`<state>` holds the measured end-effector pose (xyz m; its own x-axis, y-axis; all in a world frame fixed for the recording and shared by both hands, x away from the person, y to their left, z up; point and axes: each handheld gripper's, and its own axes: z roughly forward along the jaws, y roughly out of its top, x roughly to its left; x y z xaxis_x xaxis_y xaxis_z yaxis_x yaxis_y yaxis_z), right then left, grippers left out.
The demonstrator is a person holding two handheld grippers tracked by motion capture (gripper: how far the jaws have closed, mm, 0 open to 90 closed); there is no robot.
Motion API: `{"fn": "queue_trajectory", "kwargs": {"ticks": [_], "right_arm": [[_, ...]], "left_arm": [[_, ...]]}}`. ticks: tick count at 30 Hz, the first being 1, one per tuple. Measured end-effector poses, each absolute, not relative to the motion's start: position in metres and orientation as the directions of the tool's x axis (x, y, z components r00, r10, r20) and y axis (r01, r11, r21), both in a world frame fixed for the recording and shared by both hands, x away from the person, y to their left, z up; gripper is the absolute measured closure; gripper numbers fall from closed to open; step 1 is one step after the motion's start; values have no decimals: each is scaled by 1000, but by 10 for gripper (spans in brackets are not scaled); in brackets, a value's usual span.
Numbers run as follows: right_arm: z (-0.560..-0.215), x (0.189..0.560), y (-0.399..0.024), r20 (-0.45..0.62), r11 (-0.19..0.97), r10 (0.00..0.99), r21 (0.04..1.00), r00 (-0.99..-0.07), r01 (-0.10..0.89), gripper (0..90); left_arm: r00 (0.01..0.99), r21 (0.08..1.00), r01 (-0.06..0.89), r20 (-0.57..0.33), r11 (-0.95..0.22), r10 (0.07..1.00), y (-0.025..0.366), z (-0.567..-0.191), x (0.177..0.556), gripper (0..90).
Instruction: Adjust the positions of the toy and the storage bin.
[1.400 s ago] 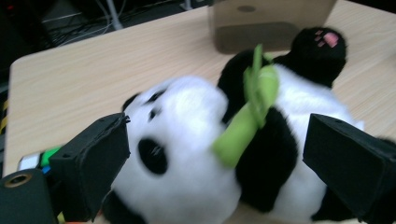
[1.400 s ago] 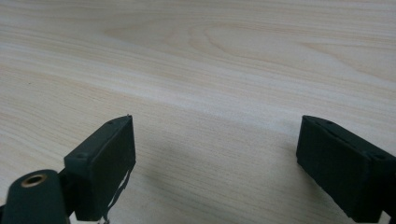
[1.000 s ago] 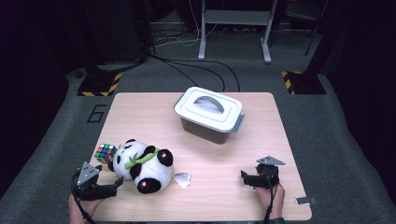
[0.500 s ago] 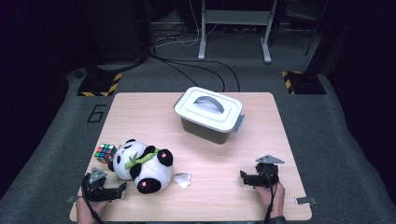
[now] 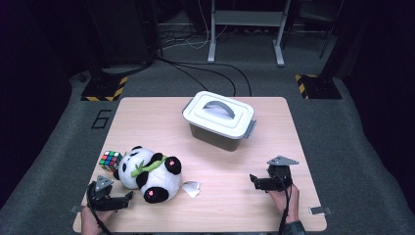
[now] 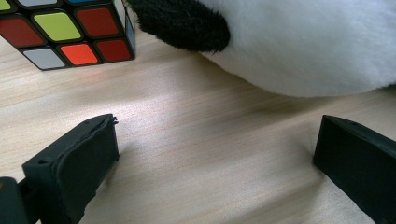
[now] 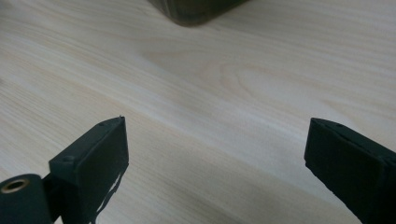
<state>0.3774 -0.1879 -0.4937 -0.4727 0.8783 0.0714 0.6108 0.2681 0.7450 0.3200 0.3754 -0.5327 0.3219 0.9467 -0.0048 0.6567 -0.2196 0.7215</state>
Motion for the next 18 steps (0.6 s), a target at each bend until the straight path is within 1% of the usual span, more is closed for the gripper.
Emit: {"fn": "queue_trajectory", "kwargs": {"ticks": [5,6,10,18], "right_arm": [[-478,382,-186,69,274,867,761,-494,588,61],[-468,386,-185,70,279,859,767,-508,578,62],[-451,392,-181,72,283,847,777,-526,562,63],[-426,407,-172,63,312,822,781,-566,540,62]], "left_arm": [[322,722,657,-7,-219,947,375,-533,320,0],[322,722,657,-7,-218,947,375,-533,320,0],[322,722,657,-7,-219,947,375,-533,320,0],[322,722,657,-7,-218,947,375,-533,320,0]]}}
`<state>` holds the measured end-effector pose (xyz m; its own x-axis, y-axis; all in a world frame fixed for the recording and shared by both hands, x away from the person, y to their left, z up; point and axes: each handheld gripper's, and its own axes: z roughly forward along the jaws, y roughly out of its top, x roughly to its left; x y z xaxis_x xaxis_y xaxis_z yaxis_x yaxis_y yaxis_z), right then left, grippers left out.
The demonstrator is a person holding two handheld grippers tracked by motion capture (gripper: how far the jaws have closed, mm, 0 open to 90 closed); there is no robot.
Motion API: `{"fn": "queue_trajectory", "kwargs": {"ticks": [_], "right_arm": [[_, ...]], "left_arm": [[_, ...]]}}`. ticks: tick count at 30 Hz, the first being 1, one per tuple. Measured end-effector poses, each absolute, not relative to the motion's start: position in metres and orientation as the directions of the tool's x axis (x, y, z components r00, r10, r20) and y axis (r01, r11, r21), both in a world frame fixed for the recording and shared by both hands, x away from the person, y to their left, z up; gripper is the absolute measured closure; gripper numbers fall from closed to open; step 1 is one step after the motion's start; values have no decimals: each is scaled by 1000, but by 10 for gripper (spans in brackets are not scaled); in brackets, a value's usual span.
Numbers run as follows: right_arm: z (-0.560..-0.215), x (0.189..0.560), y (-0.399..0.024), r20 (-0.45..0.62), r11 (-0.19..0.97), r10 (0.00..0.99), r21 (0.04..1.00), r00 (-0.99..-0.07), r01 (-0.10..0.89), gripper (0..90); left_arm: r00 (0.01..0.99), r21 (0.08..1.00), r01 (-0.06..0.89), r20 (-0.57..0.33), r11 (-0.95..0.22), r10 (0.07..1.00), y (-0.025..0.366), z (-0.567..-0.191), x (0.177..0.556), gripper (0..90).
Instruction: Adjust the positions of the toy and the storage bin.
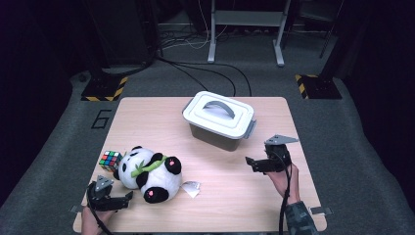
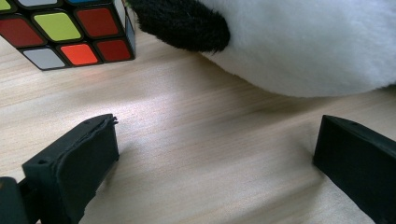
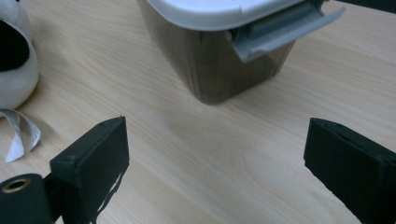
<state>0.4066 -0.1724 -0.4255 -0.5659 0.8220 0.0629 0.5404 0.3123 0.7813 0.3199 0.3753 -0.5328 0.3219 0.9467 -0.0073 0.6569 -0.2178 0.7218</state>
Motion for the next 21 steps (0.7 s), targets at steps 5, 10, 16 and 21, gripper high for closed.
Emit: {"fn": "queue_trajectory", "kwargs": {"ticks": [5,10,16,21], "right_arm": [[-412,418,-166,63,327,810,777,-584,538,65],[-404,427,-160,62,338,800,776,-597,533,68],[-393,438,-152,43,357,790,779,-611,516,75],[-385,446,-147,36,366,782,781,-622,505,69]], "left_arm": [[322,722,657,-7,-218,947,375,-533,320,0],[320,722,657,-6,-218,947,375,-533,320,0],[321,722,657,-8,-217,947,375,-533,320,0],[320,722,657,-6,-217,947,375,-533,320,0]]}}
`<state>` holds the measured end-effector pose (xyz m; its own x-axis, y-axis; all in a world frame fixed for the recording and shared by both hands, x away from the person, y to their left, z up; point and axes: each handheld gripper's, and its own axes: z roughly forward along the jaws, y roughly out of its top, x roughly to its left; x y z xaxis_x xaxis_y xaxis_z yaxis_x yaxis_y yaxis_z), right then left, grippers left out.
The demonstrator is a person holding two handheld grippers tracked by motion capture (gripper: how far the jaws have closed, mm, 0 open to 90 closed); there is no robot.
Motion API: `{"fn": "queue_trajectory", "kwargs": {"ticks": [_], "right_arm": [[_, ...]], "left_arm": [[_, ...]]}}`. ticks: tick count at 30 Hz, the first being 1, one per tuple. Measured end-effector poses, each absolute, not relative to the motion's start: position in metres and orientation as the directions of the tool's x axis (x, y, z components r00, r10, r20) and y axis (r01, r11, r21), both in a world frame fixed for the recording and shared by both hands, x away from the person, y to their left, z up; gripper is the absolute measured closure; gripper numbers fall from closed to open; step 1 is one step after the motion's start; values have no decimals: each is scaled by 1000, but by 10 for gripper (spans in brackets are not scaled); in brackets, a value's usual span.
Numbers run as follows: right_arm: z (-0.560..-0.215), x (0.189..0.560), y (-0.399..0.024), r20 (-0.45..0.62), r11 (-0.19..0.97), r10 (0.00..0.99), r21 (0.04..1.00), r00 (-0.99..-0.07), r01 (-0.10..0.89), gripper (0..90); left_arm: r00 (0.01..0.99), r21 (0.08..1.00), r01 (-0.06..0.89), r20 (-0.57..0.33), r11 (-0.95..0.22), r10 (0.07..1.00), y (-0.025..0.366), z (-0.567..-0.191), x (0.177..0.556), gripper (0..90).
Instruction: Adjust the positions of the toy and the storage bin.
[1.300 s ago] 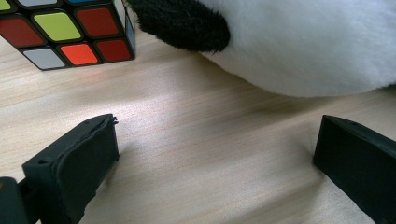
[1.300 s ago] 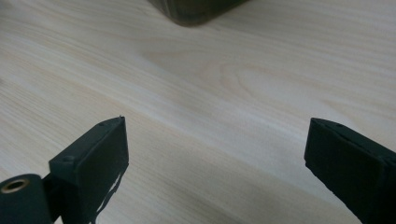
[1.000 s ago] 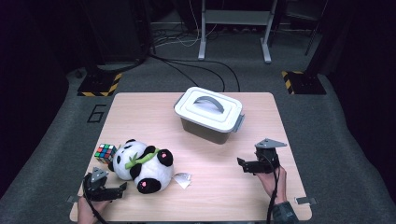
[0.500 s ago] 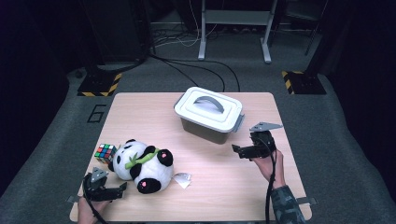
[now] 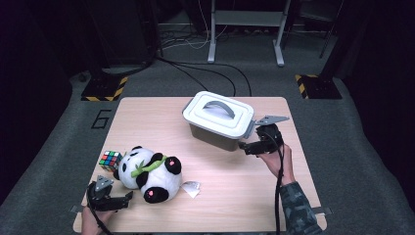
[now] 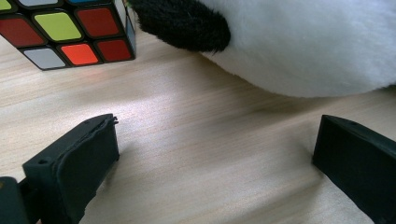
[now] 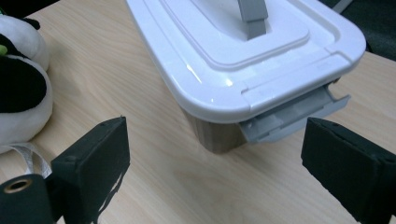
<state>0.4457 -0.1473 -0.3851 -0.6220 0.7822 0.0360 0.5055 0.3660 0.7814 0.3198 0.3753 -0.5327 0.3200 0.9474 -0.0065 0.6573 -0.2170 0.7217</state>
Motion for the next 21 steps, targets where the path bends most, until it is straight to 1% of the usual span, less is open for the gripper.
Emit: {"fn": "queue_trajectory", "kwargs": {"ticks": [9,16,21], "right_arm": [[-375,468,-137,33,383,767,778,-641,498,54],[-372,482,-128,19,404,756,773,-654,490,45],[-374,497,-118,8,426,746,763,-666,486,21]], "left_arm": [[320,722,657,-6,-217,947,375,-533,320,0],[319,724,656,-10,-214,948,375,-533,320,2],[319,724,656,-10,-213,948,375,-533,320,1]]}}
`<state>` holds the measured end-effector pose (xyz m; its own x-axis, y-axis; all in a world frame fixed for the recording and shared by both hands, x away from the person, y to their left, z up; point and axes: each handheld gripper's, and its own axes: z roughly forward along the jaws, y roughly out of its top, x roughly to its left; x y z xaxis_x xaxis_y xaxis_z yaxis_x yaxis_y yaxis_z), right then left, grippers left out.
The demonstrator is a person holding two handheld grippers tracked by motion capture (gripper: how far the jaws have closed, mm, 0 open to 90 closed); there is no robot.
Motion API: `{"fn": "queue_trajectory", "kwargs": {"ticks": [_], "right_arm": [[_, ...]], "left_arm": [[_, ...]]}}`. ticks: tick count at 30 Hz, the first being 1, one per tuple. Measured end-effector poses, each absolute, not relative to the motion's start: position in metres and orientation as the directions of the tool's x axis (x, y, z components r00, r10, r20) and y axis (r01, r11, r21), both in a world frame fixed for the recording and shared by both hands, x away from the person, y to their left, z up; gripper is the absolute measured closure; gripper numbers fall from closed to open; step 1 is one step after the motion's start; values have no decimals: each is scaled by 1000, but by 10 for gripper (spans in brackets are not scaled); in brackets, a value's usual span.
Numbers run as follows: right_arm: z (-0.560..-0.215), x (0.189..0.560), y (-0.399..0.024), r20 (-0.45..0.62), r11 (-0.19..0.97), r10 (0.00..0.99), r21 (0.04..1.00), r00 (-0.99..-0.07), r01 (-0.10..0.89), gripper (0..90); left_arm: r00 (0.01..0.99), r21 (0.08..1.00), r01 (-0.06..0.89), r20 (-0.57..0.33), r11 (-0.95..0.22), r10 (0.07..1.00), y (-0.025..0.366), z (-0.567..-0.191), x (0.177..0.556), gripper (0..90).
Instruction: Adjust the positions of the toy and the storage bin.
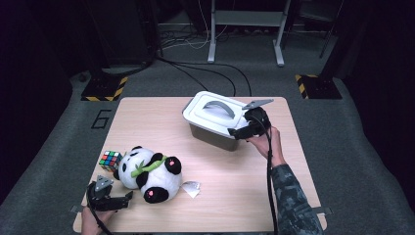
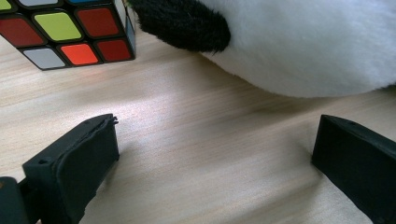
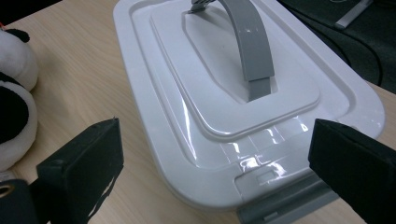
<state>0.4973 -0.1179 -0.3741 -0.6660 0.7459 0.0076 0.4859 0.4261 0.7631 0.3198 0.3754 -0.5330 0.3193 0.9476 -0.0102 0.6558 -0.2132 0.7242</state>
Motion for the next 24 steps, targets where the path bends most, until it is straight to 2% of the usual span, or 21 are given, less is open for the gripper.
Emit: {"fn": "queue_trajectory", "kwargs": {"ticks": [7,17,21,22,23,24], "right_arm": [[-376,513,-109,-9,443,746,753,-665,487,22],[-377,536,-100,27,429,742,750,-670,504,58],[-379,547,-99,49,403,751,756,-658,517,143],[-380,551,-99,36,408,751,759,-659,507,190],[-380,551,-99,36,408,751,759,-659,507,190],[-383,554,-98,44,409,754,750,-655,521,239]], "left_arm": [[319,724,656,-10,-213,948,375,-533,320,2],[320,724,656,-10,-214,947,375,-533,320,2],[319,725,655,-9,-214,948,375,-533,320,2],[320,724,656,-10,-214,948,375,-533,320,2],[320,724,656,-10,-214,948,375,-533,320,2],[320,724,656,-10,-214,947,375,-533,320,2]]}}
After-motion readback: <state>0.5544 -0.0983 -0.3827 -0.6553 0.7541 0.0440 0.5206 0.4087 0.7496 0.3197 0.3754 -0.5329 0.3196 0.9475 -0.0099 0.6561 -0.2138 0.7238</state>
